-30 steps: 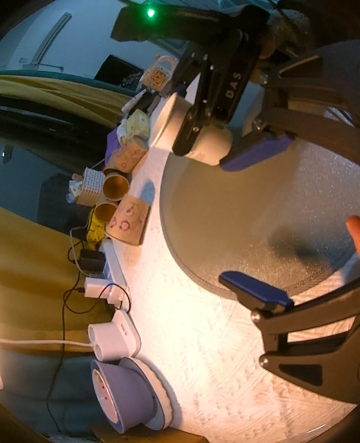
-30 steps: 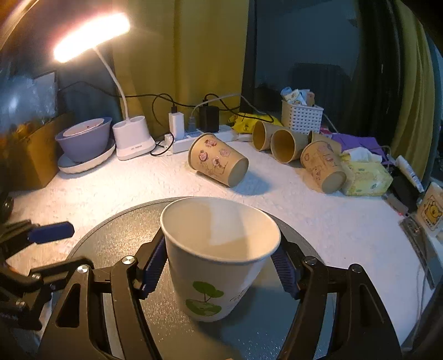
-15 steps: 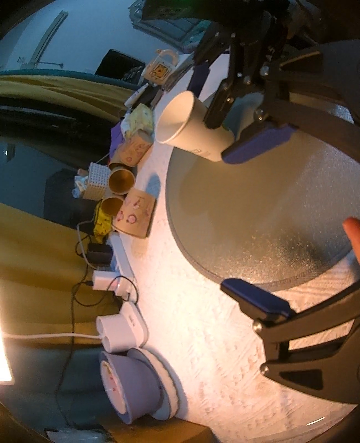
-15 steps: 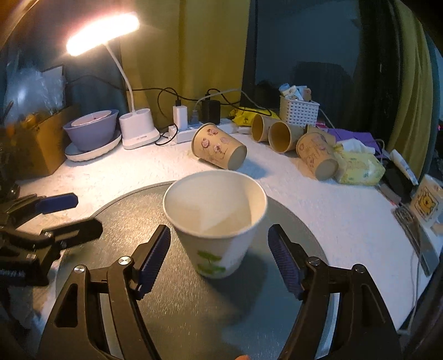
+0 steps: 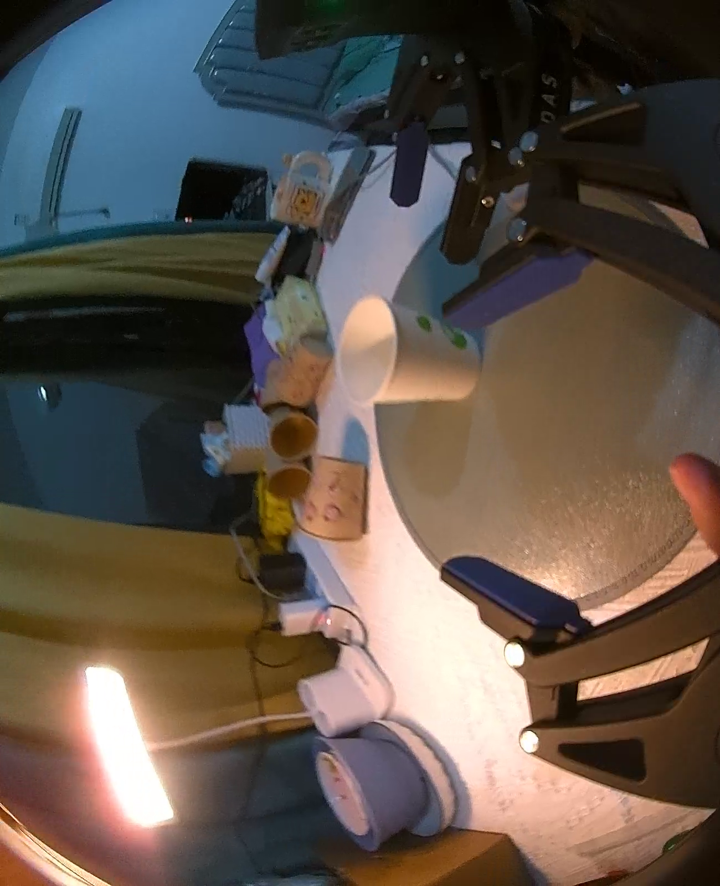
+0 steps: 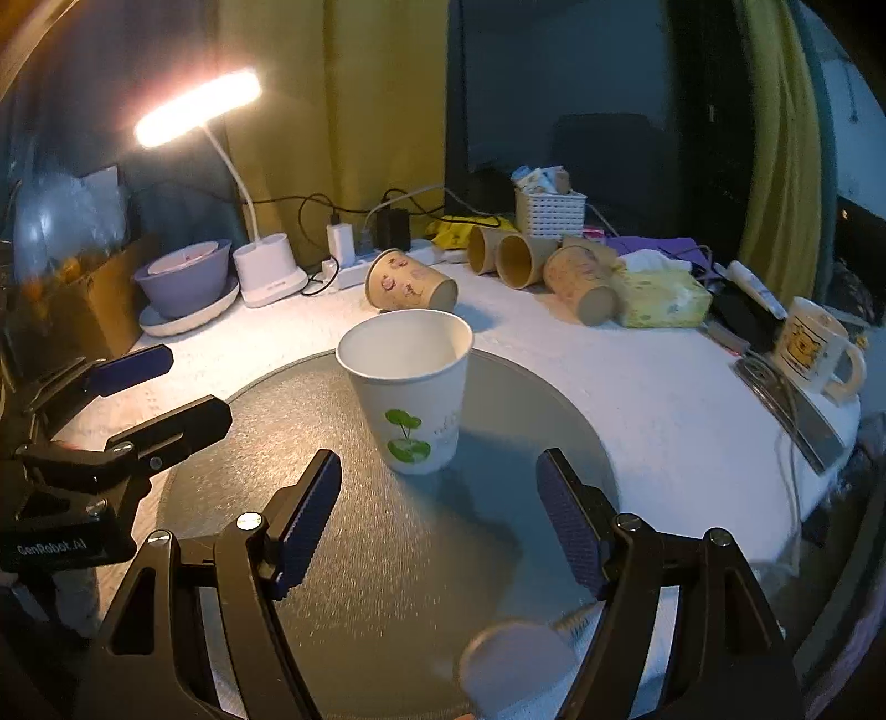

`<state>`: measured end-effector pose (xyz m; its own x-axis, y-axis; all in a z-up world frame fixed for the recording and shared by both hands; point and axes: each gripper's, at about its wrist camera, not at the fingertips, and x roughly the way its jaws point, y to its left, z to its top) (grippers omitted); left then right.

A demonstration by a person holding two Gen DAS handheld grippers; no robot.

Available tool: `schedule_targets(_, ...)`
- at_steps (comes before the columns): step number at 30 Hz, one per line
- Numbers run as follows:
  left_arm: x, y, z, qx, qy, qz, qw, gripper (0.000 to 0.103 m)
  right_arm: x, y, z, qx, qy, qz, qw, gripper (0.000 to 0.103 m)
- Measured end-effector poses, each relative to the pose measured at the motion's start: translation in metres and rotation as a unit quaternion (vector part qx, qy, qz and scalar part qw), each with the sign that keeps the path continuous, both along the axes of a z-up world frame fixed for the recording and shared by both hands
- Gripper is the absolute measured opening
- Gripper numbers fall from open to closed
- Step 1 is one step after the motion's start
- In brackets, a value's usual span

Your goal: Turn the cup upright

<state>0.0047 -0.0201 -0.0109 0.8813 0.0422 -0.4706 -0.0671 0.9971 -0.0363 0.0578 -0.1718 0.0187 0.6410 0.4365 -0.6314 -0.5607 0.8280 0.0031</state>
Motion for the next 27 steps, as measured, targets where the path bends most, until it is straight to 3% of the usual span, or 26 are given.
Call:
schedule_targets(15,-0.028,-0.014,0.019,0.023,-0.094,-0.02,0.9951,0.086,-0.026,-0.021,0.022,0.006,-0.033,-0.024,0.999,0.076)
schedule_targets(27,-0.045,-0.021,0.032,0.032,-0.139,-0.026,0.9895,0.086,-0.041,-0.025,0.041,0.011,-0.089,-0.034,0.995,0.076)
